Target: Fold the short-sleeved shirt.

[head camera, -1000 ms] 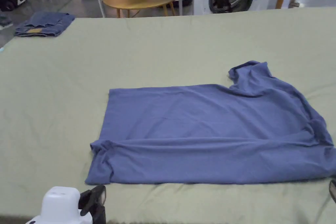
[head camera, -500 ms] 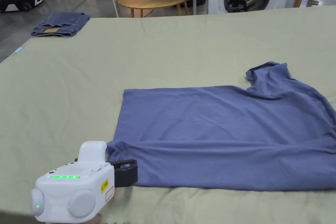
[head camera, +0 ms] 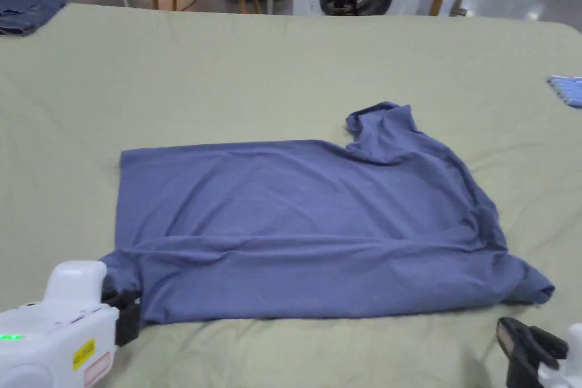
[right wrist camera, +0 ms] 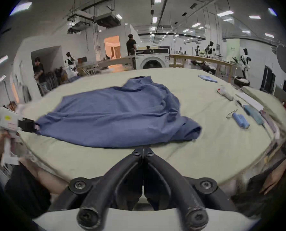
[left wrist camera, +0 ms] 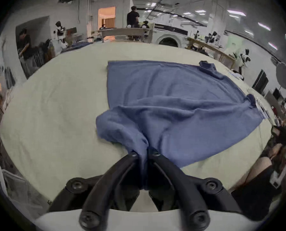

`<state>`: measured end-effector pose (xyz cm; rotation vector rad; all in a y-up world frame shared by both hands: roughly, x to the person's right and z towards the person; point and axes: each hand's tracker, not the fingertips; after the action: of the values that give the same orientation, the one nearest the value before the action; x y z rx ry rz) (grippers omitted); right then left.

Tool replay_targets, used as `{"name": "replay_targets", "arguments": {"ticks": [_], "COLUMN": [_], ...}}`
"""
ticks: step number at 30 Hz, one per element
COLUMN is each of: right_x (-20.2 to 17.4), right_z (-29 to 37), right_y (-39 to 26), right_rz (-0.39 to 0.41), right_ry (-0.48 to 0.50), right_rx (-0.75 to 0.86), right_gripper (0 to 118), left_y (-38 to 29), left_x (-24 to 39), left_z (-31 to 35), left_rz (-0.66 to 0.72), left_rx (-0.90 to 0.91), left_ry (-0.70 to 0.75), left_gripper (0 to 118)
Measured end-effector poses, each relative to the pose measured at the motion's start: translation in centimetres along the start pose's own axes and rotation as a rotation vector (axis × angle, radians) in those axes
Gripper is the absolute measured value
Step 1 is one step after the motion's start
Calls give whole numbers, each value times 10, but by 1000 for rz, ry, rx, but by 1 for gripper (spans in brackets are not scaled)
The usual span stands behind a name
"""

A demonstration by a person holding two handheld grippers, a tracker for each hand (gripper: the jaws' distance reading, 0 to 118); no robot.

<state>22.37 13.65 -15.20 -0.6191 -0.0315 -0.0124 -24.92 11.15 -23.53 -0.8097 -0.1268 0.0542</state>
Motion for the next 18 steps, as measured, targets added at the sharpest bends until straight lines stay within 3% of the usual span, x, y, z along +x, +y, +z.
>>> {"name": "replay_targets", "arguments": {"ticks": [2,4,5,6,8,9,11,13,14,16,17,18], "right_x": [14,53,65,74,88,92,96,106,107,103,99,97], "right_z": [-17,-36,-42,-50,-67,-72,-89,-105,-112,-122,-122,-117], "right_y": [10,17,22,27,33,35,37,34,31,26,23,22], "right_rz": [29,-62,-100,-126,-114,-113,-123,-192,-227,-238,-187,-152], "right_ry": [-76,-38,-26,-33,-32,-32,-77,2,25,39,-8,8], "right_rx": [-68,-101,-99,-106,-117,-111,-136,-197,-227,-256,-239,-200], "right_gripper": [0,0,11,40,110,114,113,113,105,62,51,34], "left_y": [3,6,11,13,17,19,20,20,19,18,17,17], "left_x": [-10,-18,-18,-20,-18,-17,-12,-10,-10,-11,-13,-14], "left_z": [12,23,32,34,34,34,31,29,28,27,26,27], "left_rz": [37,63,66,69,59,44,19,6,3,6,17,29], "left_rx": [33,66,65,67,65,62,58,49,44,37,31,25], "left_ry": [-3,2,-7,-13,-15,-10,4,9,8,13,6,-2], "left_gripper": [2,2,2,2,2,2,2,2,2,2,2,2]}}
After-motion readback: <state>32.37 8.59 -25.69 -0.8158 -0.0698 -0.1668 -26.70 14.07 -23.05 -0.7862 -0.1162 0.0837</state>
